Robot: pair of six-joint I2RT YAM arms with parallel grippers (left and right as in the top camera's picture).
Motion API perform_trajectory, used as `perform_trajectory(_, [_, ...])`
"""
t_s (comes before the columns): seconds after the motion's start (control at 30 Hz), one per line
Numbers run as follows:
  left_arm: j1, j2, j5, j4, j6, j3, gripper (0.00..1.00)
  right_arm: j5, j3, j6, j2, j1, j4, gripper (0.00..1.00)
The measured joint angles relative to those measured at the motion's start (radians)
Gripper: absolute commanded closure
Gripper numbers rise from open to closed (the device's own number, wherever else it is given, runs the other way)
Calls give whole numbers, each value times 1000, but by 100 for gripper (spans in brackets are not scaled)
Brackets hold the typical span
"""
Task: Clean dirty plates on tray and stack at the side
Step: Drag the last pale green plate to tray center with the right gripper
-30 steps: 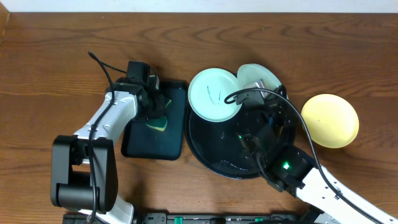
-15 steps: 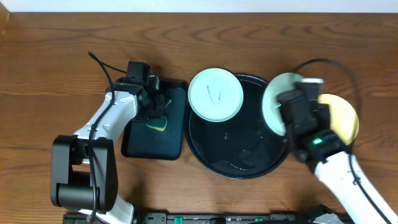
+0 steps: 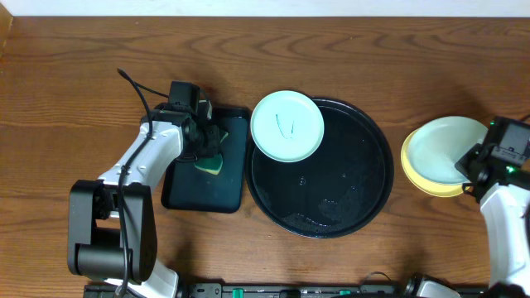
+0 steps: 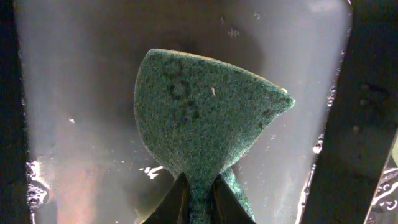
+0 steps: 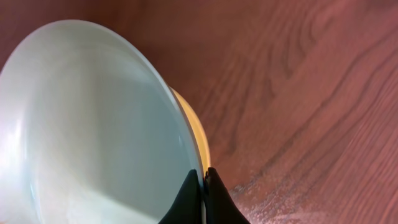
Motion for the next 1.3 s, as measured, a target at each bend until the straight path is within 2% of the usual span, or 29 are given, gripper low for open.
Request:
perform_trajectory(0.07, [0,0,0,0,0,0,87,-42,0,10,28,-27,32,66])
perform_trajectory(0.13, [0,0,0,0,0,0,85,-114,0,3,37,-31,77,62])
perform_trajectory(0.27, [0,0,0,0,3,0,85,-430,0,-59,37,-14,220,55])
perform_trajectory(0.4, [0,0,0,2,3,0,85,-690,0,-121,37,95,311,47])
perform_trajectory(0.63, [0,0,0,3,3,0,84,-736,0,-221,104,402,362,38])
perform_trajectory(0.77, [0,0,0,3,5,0,63,-729,1,-233,227,528,468,37])
perform_trajectory(0.87, [0,0,0,3,2,0,57,-698,2,-217,324,584,552,37])
perform_trajectory(0.97, [0,0,0,3,4,0,55,-659,2,-184,414,620,631,38])
perform_trajectory(1.07, [0,0,0,3,3,0,55,-639,2,-149,476,635,697,44])
perform_trajectory(1.1, [0,0,0,3,3,0,55,-635,3,-135,493,637,712,48])
perform_trajectory(1.23, [0,0,0,3,3,0,54,-624,4,-69,563,650,788,81])
perform_trajectory(1.3, [0,0,0,3,3,-1,55,-629,6,-51,572,653,794,88])
